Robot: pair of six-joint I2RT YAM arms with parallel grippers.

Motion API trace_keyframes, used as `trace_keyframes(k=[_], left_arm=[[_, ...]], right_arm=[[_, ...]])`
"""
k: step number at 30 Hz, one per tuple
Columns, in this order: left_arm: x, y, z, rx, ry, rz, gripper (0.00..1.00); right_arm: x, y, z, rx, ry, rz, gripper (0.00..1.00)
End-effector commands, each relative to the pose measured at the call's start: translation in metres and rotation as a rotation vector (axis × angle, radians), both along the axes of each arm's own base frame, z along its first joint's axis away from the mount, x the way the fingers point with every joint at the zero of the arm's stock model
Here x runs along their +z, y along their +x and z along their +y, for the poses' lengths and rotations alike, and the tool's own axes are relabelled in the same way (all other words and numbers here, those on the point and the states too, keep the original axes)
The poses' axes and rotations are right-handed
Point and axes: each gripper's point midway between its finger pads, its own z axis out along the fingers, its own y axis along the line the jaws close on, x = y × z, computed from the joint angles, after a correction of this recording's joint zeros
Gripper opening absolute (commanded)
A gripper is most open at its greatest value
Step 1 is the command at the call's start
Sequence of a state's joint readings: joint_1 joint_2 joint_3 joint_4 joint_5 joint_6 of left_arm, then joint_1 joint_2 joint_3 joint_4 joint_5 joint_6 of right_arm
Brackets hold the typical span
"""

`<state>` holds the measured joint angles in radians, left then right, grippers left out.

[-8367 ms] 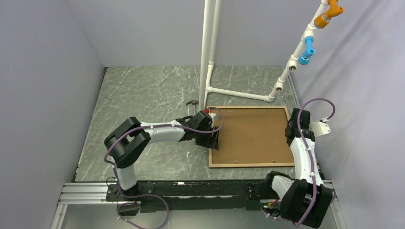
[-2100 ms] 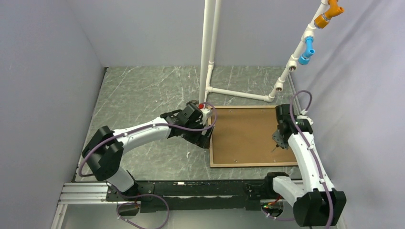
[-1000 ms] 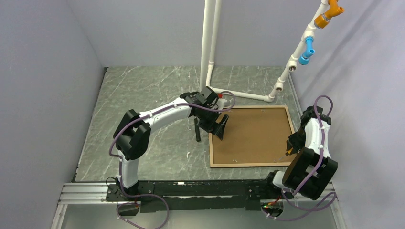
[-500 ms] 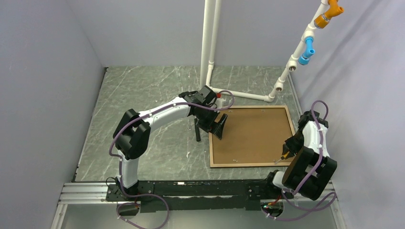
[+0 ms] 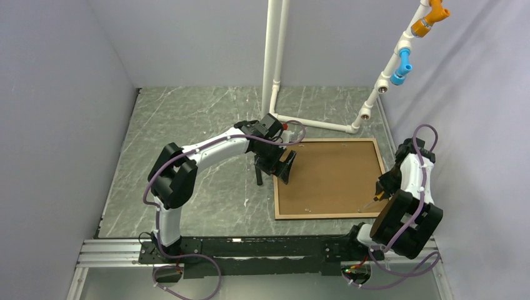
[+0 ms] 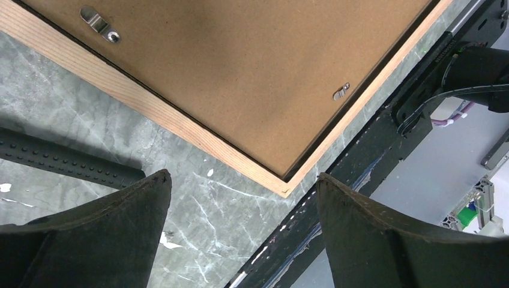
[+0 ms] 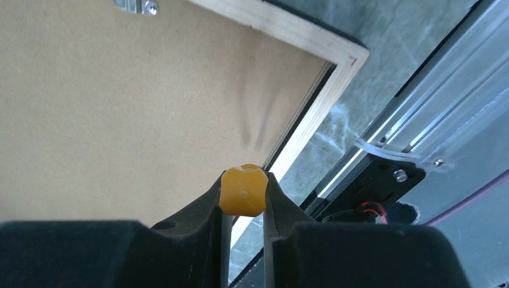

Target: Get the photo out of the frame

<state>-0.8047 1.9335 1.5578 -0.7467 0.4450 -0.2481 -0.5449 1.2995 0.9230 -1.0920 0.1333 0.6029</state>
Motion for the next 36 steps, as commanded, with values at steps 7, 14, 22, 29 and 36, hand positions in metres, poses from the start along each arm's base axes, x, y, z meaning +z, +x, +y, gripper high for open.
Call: trace_keyframes(k=[7,14,22,29,36], left_arm=[[0.001,0.006,0.014,0.025,0.018,-0.022,0.92],[0.000,0.007,0.014,0.027,0.015,-0.018,0.92],[-0.001,0.007,0.013,0.026,0.012,-0.014,0.93],[-0.001,0.006,0.013,0.025,0.011,-0.013,0.93],[-0.003,0.007,0.013,0.023,0.011,-0.011,0.93]], right_arm=[[-0.009,0.004,-0.018,-0.024,-0.062,0.024,0.00],[-0.024,-0.001,-0.005,-0.027,-0.009,0.025,0.00],[-0.031,-0.004,0.008,-0.028,0.045,0.023,0.00],[-0.029,-0.001,0.019,-0.030,0.094,-0.004,0.00],[-0.025,0.014,0.021,-0.045,0.110,-0.073,0.00]])
